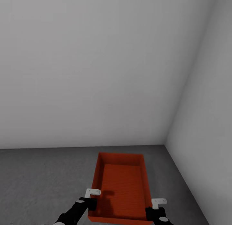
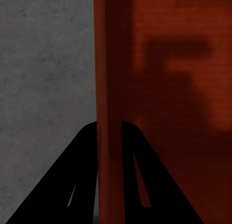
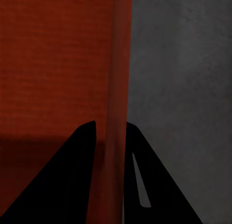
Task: Move the two storage containers from the living room to the garage. In the garage, place one container on the floor and stack the other container on top of it (either order is fine).
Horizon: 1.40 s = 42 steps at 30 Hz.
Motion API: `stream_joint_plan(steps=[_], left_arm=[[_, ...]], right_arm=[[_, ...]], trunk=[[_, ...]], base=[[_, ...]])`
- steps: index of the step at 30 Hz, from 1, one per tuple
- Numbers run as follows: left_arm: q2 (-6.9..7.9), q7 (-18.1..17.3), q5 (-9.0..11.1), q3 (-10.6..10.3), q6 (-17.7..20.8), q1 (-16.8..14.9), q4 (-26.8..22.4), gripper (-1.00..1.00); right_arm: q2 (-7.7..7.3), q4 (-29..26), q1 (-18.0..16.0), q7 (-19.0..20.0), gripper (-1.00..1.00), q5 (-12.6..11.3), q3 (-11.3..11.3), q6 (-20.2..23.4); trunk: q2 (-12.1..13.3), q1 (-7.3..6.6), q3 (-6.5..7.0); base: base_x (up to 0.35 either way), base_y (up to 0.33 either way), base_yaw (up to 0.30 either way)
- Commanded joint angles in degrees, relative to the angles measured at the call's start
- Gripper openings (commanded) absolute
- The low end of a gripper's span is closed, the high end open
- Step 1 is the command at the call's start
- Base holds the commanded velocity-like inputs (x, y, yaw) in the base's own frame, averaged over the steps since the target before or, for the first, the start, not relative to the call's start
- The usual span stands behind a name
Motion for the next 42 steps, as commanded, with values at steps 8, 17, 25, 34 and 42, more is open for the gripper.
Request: stream_joint_plan(steps=[8,17,25,34,42], left_arm=[[-0.02,0.24,0.5,-1.07,0.35,0.02,0.05,-1.0],[-0.02,0.24,0.5,-1.05,0.35,0.03,0.05,-1.0],[-0.02,0.23,0.5,-1.02,0.29,0.03,0.05,-1.0],[-0.02,0.24,0.5,-1.02,0.29,0.03,0.05,-1.0],[-0.02,0.24,0.5,-1.02,0.26,0.03,0.05,-1.0]], right_arm=[[-0.04,0.04,-0.08,-0.66,-1.0,-0.13,-0.28,-0.41],[-0.08,0.04,-0.11,-0.66,-1.0,-0.13,-0.27,-0.42],[-0.08,0.04,-0.07,-0.66,-1.0,-0.13,-0.28,-0.41],[-0.06,0.04,-0.09,-0.66,-1.0,-0.13,-0.28,-0.4],[-0.08,0.04,-0.1,-0.66,-1.0,-0.14,-0.28,-0.42]], trunk=[[-3.26,1.76,-2.24],[-6.87,3.74,-4.69],[-10.08,5.5,-6.87],[-13.69,7.47,-9.33],[-16.9,9.23,-11.51]], base=[[0.0,0.0,0.0],[0.0,0.0,0.0],[0.0,0.0,0.0],[0.0,0.0,0.0],[0.0,0.0,0.0]])
